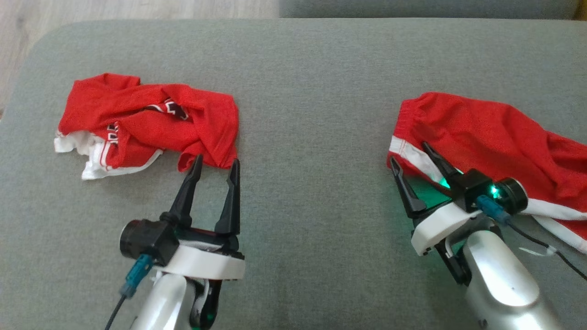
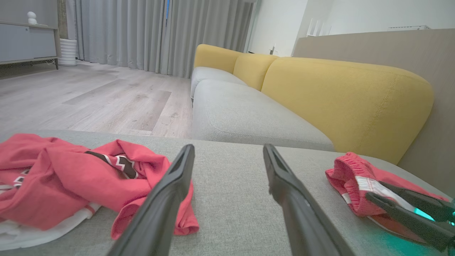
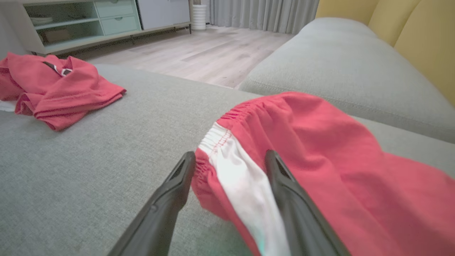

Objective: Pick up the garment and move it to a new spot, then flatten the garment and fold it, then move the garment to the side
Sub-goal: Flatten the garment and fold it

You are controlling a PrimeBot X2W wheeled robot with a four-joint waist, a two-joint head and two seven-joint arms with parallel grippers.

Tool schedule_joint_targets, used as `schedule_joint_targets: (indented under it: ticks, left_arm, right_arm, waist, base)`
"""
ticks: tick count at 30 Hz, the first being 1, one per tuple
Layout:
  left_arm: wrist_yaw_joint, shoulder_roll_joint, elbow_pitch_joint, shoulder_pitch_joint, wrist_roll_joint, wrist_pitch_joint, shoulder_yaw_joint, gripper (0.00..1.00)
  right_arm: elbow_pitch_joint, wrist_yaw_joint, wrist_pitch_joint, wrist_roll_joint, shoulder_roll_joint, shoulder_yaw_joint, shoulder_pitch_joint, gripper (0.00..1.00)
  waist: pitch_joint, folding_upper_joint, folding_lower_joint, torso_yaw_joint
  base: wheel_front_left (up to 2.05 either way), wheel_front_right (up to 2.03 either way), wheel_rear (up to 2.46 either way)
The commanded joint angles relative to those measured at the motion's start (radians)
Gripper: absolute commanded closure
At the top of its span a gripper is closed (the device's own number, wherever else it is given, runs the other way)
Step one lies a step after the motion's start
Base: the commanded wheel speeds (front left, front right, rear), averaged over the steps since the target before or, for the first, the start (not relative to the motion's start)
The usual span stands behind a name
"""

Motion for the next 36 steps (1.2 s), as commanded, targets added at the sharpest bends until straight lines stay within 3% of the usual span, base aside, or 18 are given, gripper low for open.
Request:
schedule_joint_targets:
  ticks: [1, 2, 3, 4, 15, 25, 30, 31, 32, 36]
  left_arm:
    - [0.002, 0.002, -0.029, -0.046, -0.009, -0.005, 0.021, 0.0]
    - [0.003, 0.002, -0.027, -0.046, -0.01, -0.005, 0.019, 0.0]
    - [0.003, 0.002, -0.027, -0.045, -0.01, -0.005, 0.019, 0.0]
    - [0.003, 0.002, -0.026, -0.044, -0.009, -0.005, 0.019, 0.0]
    - [0.006, 0.002, -0.025, -0.034, -0.001, -0.005, 0.035, 0.0]
    - [0.003, 0.002, -0.024, -0.035, 0.002, -0.005, 0.043, 0.0]
    - [0.003, 0.002, -0.022, -0.034, 0.003, -0.005, 0.045, 0.0]
    - [0.003, 0.002, -0.022, -0.033, 0.003, -0.005, 0.046, 0.0]
    - [0.003, 0.002, -0.022, -0.032, 0.004, -0.005, 0.046, 0.0]
    - [0.004, 0.002, -0.023, -0.027, 0.006, -0.005, 0.053, 0.0]
  right_arm:
    - [-0.016, -0.001, -0.001, -0.004, -0.001, 0.027, -0.029, 0.0]
    - [0.021, -0.001, -0.004, 0.005, 0.005, 0.032, -0.046, 0.0]
    - [0.036, -0.001, -0.007, 0.009, 0.008, 0.033, -0.055, 0.68]
    - [0.046, -0.001, -0.012, 0.018, 0.013, 0.04, -0.062, 1.0]
    - [0.046, -0.001, -0.041, 0.111, 0.041, 0.165, -0.102, 1.0]
    - [-0.071, -0.001, -0.043, 0.264, 0.058, 0.331, -0.107, 1.0]
    - [-0.081, -0.001, -0.043, 0.297, 0.048, 0.357, -0.097, 1.0]
    - [-0.076, -0.001, -0.043, 0.293, 0.043, 0.358, -0.098, 0.58]
    - [-0.069, -0.001, -0.043, 0.295, 0.042, 0.35, -0.095, 0.0]
    - [-0.065, -0.001, -0.043, 0.295, 0.035, 0.302, -0.078, 0.0]
  waist:
    - [0.003, 0.0, -0.0001, 0.008]
    - [0.003, 0.0, -0.0001, 0.014]
    - [0.003, 0.0, -0.0001, 0.016]
    - [0.003, 0.0, -0.0001, 0.018]
    - [-0.011, 0.0, -0.0001, -0.005]
    - [-0.017, 0.0, -0.0001, -0.021]
    - [-0.023, 0.0, -0.0001, -0.022]
    - [-0.025, 0.0, -0.0001, -0.023]
    - [-0.027, 0.0, -0.0001, -0.024]
    - [-0.032, 0.0, -0.0001, -0.036]
  base:
    - [0.0, 0.0, 0.0]
    - [0.0, 0.0, 0.0]
    - [0.0, 0.0, 0.0]
    - [0.0, 0.0, 0.0]
    - [0.0, 0.0, 0.0]
    - [0.0, 0.0, 0.0]
    - [0.0, 0.0, 0.0]
    - [0.0, 0.0, 0.0]
    - [0.0, 0.0, 0.0]
    - [0.0, 0.0, 0.0]
